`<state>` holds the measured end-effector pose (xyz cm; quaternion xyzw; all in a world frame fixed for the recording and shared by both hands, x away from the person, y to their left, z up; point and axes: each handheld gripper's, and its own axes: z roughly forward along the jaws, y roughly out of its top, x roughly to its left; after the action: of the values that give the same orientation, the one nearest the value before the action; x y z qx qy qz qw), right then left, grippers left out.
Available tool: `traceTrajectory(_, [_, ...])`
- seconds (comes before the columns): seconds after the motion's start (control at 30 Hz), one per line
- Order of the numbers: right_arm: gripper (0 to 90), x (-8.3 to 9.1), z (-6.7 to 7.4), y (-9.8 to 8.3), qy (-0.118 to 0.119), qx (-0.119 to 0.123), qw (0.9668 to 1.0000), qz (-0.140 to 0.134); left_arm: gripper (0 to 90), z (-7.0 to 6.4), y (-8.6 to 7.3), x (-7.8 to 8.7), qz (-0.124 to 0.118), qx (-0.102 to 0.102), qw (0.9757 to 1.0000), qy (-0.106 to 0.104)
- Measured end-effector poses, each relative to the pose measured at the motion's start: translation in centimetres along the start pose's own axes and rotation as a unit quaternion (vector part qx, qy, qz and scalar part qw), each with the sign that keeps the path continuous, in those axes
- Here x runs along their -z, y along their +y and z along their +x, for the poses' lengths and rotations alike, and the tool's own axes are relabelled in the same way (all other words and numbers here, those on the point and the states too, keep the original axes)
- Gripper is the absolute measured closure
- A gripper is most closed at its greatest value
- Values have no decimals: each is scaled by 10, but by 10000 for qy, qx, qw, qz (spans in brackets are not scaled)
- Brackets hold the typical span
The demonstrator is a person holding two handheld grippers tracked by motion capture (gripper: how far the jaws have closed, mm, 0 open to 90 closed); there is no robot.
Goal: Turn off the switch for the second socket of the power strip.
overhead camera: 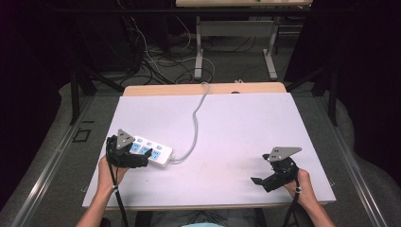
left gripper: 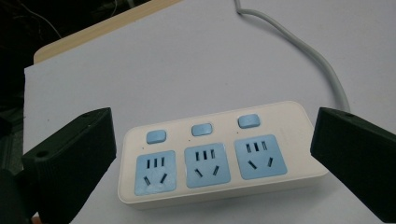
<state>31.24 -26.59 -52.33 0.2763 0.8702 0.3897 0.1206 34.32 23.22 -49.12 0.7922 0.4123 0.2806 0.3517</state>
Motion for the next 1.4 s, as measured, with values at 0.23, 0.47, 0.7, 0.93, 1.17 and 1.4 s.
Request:
traceTrajectory(0.23, [19, 0, 0, 0, -29, -17, 10000, -15, 1, 6, 1, -8, 8, 83, 10000, -34])
traceTrajectory(0.47, [19, 0, -1, 0, 29, 90, 9999, 40, 1, 13, 4, -16, 49, 106, 9999, -28])
traceTrajectory(0.7, [19, 0, 0, 0, 17, -6, 10000, 85, 2, 19, 6, -26, 200, 63, 9998, -47])
traceTrajectory(0.93, [19, -1, 0, 0, -4, -2, 10000, 48, 1, 21, 7, -32, 282, 137, 9995, -105])
traceTrajectory(1.17, [19, -1, 0, 0, 12, -7, 10000, 53, 2, 24, 8, -39, 370, 131, 9992, -68])
traceTrajectory(1.4, [19, -2, 0, 0, 25, 18, 10000, 28, 1, 28, 7, -47, 495, 194, 9985, -115])
